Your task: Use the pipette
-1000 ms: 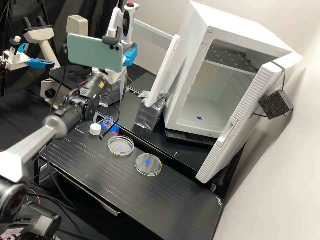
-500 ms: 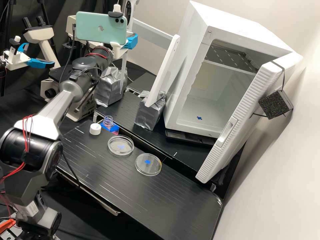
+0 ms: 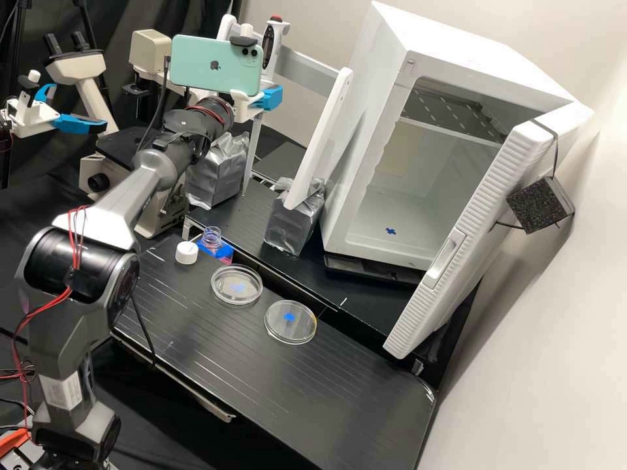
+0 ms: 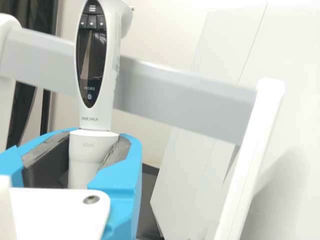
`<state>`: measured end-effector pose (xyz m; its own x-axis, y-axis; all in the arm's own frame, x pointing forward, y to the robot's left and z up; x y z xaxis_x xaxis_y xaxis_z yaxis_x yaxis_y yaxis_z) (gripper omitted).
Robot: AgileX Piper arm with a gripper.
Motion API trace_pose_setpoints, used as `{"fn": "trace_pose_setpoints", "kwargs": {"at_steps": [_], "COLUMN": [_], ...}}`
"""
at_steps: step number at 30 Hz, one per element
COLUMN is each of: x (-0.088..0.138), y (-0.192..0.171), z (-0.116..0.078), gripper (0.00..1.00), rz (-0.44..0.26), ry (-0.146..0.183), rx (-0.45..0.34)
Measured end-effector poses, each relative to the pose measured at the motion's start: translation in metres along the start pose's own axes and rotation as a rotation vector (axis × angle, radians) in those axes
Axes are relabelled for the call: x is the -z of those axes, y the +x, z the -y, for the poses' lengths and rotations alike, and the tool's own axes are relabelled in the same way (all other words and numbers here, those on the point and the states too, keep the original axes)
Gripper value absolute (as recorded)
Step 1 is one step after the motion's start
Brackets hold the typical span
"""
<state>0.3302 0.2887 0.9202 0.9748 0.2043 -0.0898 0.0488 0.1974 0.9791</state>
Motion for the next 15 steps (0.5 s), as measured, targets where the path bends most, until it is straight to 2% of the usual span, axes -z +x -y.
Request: {"fn": "trace_pose_setpoints", "kwargs": {"at_steps": [15], "x": [-0.0082], "y": [0.0040], "z": [0.0023], "gripper": [0.00], "rz": [0.024], "ry": [-0.004], "rx": [0.005]}}
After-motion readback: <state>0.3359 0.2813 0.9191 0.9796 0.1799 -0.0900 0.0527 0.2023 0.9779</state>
